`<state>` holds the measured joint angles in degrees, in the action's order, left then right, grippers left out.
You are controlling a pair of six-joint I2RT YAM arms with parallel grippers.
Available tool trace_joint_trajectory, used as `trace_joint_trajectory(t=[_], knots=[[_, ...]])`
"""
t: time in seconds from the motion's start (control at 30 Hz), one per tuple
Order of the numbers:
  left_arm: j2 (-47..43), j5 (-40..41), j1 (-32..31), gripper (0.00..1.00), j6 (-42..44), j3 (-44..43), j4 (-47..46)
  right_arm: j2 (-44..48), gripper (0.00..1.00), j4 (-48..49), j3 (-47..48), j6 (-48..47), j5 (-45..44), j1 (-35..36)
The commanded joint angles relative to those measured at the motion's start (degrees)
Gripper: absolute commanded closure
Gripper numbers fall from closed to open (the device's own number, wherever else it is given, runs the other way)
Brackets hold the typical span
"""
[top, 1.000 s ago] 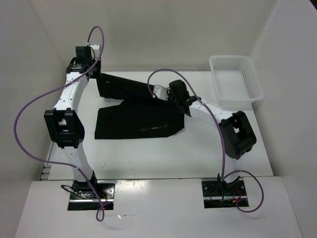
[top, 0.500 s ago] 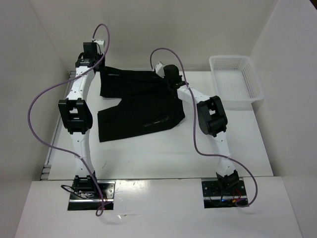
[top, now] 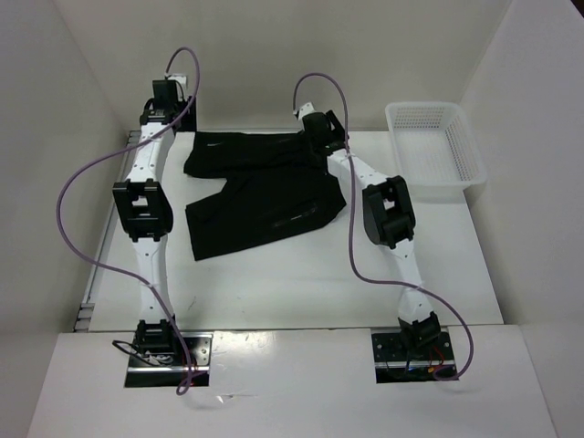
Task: Fold and stack the shorts
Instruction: Flatten the shorts out
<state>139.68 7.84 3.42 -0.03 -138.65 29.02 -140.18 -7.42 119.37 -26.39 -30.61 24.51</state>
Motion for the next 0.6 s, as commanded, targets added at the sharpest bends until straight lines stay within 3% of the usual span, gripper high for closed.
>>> trace_joint_trajectory(t=[0.0, 0.1, 0.13, 0.17, 0.27, 0.3, 0.4, 0.57], knots=[[-5.0, 1.0, 1.8, 0.25, 0.0, -1.2, -0.4, 10.5, 0.0, -3.6, -2.6, 4.2, 5.2, 0.2], [-13.0, -3.1, 1.8, 0.24, 0.0, 8.4, 3.4, 18.0, 0.0, -10.3, -8.7, 2.0, 13.7, 0.2], [-15.8, -3.1, 1.2, 0.24, 0.0, 13.0, 3.4, 20.3, 0.0, -15.0, -13.4, 1.0, 21.5, 0.7], [-18.7, -3.1, 0.5, 0.24, 0.0, 24.8, 3.4, 22.6, 0.0, -16.6, -16.5, 0.3, 24.2, 0.7], [-29.9, -3.1, -1.4, 0.24, 0.0, 42.1, 3.4, 32.1, 0.0, -18.7, -30.7, -0.4, 30.0, 1.3], [-34.1, -4.0, -1.4, 0.24, 0.0, 51.4, 2.6, 35.6, 0.0, -18.7, -36.9, -0.4, 30.6, 1.3], [-37.9, -2.7, -1.9, 0.26, 0.0, 59.4, -0.4, 38.5, 0.0, -18.1, -43.4, -0.4, 32.1, 1.3], [-39.3, 1.0, -9.6, 0.29, 0.0, 65.0, -5.5, 39.6, 0.0, -15.3, -48.3, 3.5, 32.6, 1.3]])
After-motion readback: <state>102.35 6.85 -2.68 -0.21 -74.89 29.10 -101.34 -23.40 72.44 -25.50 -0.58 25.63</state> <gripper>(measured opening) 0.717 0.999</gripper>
